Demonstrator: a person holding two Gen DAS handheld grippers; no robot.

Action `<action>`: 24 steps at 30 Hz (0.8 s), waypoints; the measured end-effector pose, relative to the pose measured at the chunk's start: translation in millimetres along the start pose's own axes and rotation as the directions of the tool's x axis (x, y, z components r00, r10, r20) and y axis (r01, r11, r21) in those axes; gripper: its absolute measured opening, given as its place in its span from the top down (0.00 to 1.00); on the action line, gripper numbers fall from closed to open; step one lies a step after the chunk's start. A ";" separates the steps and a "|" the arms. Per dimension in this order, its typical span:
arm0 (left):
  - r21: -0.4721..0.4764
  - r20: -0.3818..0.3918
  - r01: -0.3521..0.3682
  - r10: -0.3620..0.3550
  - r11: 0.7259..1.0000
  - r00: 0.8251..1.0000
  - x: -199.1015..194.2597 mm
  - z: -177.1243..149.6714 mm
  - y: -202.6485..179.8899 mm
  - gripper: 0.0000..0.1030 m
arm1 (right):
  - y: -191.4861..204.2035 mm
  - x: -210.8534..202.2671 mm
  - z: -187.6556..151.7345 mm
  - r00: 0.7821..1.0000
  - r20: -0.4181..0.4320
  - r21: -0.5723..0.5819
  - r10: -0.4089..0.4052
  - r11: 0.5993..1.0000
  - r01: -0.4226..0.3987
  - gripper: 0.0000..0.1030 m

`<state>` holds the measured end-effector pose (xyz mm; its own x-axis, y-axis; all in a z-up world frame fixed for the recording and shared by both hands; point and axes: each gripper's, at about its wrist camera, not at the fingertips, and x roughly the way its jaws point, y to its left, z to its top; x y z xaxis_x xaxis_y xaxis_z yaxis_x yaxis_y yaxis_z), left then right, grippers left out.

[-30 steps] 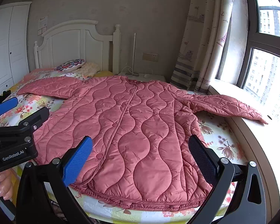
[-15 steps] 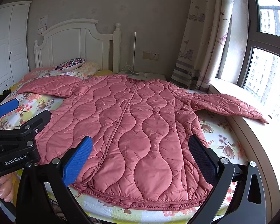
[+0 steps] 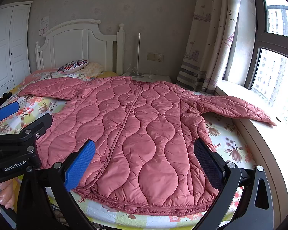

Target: Fold large clothes

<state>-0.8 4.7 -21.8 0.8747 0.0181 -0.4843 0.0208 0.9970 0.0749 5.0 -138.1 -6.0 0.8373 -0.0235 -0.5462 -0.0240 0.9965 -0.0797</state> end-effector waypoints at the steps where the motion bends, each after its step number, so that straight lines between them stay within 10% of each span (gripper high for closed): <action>1: 0.001 -0.001 0.001 -0.001 1.000 1.000 0.1 -0.2 -0.4 0.02 | 0.0 0.4 -0.3 1.000 -0.001 0.000 0.000 1.000 0.000 0.05; 24: 0.005 -0.051 0.009 -0.009 1.000 0.999 27.8 -4.0 2.3 0.02 | 0.3 15.5 -8.3 0.999 -0.031 0.006 -0.009 1.000 0.009 0.05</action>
<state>21.6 7.7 -38.6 0.8489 0.0134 -0.5284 0.0311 0.9967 0.0751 13.5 -138.8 -21.4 0.8204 -0.0346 -0.5707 -0.0135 0.9967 -0.0798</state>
